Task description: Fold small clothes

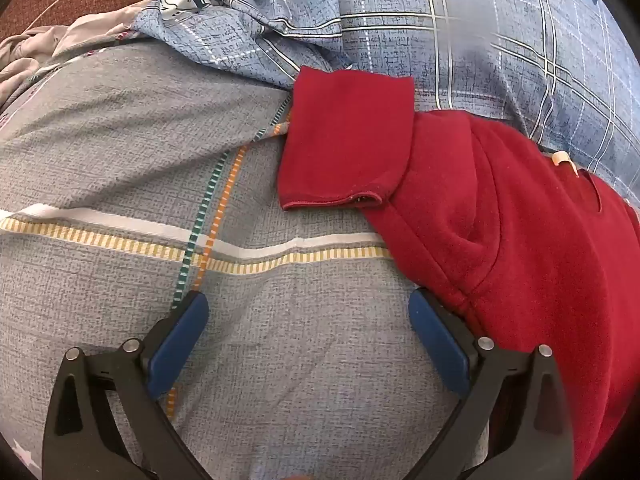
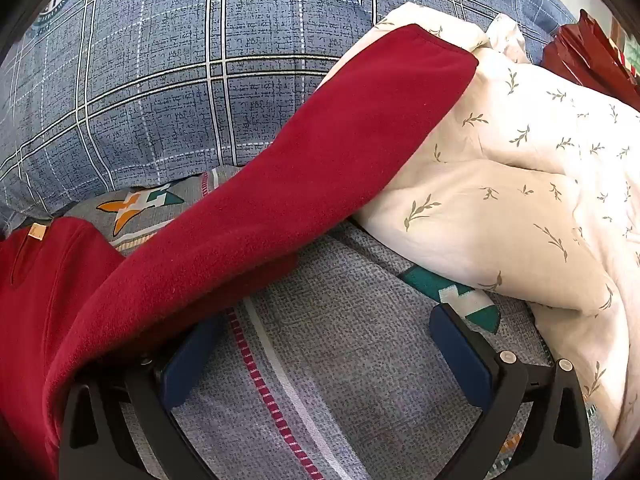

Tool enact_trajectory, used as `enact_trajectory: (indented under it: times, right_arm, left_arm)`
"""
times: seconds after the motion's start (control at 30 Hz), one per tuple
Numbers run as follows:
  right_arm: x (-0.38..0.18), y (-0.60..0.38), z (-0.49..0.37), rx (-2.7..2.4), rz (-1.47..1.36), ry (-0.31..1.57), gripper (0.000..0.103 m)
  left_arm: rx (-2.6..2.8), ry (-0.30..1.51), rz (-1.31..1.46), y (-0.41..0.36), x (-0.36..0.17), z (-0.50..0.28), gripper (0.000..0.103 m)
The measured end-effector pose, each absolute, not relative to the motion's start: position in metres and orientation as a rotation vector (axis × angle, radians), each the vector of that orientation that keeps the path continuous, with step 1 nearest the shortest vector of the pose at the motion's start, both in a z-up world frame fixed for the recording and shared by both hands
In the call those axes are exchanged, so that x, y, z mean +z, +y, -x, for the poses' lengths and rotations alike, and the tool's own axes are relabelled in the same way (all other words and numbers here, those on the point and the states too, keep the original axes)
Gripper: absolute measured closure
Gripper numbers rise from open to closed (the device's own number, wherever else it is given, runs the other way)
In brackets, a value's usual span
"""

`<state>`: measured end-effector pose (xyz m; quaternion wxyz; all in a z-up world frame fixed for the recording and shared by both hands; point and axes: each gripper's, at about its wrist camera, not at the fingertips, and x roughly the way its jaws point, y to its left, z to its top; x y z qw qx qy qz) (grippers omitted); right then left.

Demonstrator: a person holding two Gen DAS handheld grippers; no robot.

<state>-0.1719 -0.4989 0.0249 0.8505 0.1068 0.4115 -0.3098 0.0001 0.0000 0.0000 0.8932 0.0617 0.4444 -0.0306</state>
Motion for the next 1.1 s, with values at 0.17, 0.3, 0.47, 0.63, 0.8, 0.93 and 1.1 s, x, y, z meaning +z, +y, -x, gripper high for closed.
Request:
enact_trajectory:
  times: [0.17,0.3,0.47,0.63,0.8,0.93,1.1]
  right_arm:
    - [0.025,-0.499,0.172,-0.653,-0.224,0.867,0.0]
    - [0.025,-0.499,0.172,-0.653,-0.225,0.867,0.0]
    - [0.025,-0.499,0.172,-0.653,-0.224,0.867,0.0]
    - [0.025,-0.499,0.172,-0.653,-0.224,0.867,0.0]
    - [0.025,-0.499,0.172,-0.653,-0.224,0.867,0.0]
    - [0.025,-0.499,0.172,-0.653,-0.224,0.867,0.0]
    - [0.025,-0.499,0.172,-0.653,-0.224,0.867,0.0]
  left_arm:
    - [-0.063,0.921,-0.128,0.0,0.0,0.0,0.001]
    - [-0.066,0.922,-0.124,0.0,0.0,0.0,0.001]
    - [-0.076,0.898,-0.121,0.002,0.004,0.01,0.002]
    - [-0.114,0.85,-0.145,0.0,0.028,0.045,0.002]
    - [-0.172,0.798,-0.155,-0.011,0.056,0.073,0.002]
    - [-0.228,0.767,-0.135,-0.023,0.075,0.089,0.002]
    - [-0.281,0.779,-0.128,-0.046,0.085,0.105,0.002]
